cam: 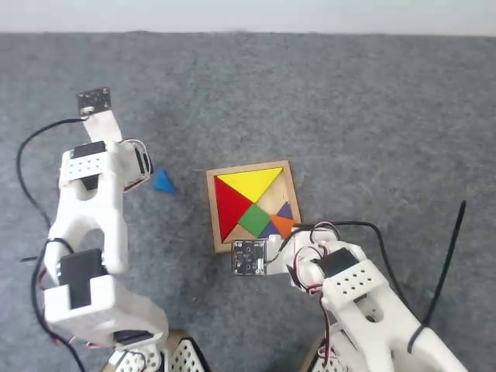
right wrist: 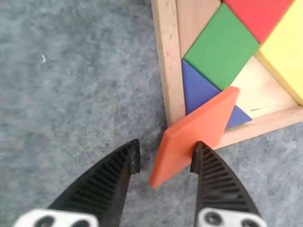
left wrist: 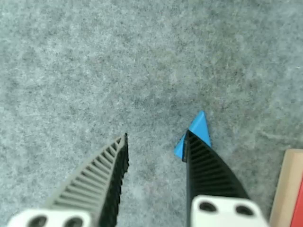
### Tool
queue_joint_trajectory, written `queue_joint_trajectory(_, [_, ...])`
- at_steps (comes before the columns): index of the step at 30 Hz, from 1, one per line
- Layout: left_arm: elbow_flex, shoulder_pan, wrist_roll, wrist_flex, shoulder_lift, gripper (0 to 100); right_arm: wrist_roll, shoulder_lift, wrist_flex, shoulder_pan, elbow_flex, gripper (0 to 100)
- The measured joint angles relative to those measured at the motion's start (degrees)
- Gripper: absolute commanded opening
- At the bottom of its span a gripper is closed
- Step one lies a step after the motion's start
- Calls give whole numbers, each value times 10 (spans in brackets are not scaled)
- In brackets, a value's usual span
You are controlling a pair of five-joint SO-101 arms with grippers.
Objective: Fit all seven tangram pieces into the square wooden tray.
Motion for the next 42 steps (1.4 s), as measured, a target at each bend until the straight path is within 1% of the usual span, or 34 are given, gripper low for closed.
queue_joint_trajectory(2, [0, 0, 0, 0, 0, 185, 0, -1, 3, 0, 0, 165])
queue_joint_trajectory(6, [0, 0, 0, 0, 0, 185, 1, -1, 7, 0, -1, 228])
queue_joint_trajectory(7, [0, 0, 0, 0, 0, 185, 1, -1, 14, 0, -1, 229])
queue_joint_trajectory(13, [0, 0, 1, 0, 0, 185, 1, -1, 31, -4, -1, 169])
queue_joint_trajectory(19, [0, 0, 1, 0, 0, 185, 1, -1, -37, -1, 22, 158])
queue_joint_trajectory(23, [0, 0, 1, 0, 0, 185, 1, -1, -44, -1, 24, 50])
queue_joint_trajectory(25, [0, 0, 1, 0, 0, 185, 1, -3, -45, -1, 23, 25])
queue_joint_trajectory(29, [0, 0, 1, 0, 0, 185, -1, -4, -58, -1, 22, 21])
queue_joint_trajectory(34, [0, 0, 1, 0, 0, 185, -30, -2, -73, -5, 25, 19])
queue_joint_trajectory(39, [0, 0, 1, 0, 0, 185, -43, 7, -76, -4, 37, 25])
queue_joint_trajectory(40, [0, 0, 1, 0, 0, 185, -45, 8, -76, -4, 37, 32])
queue_joint_trajectory(42, [0, 0, 1, 0, 0, 185, -51, 10, -76, -4, 37, 78])
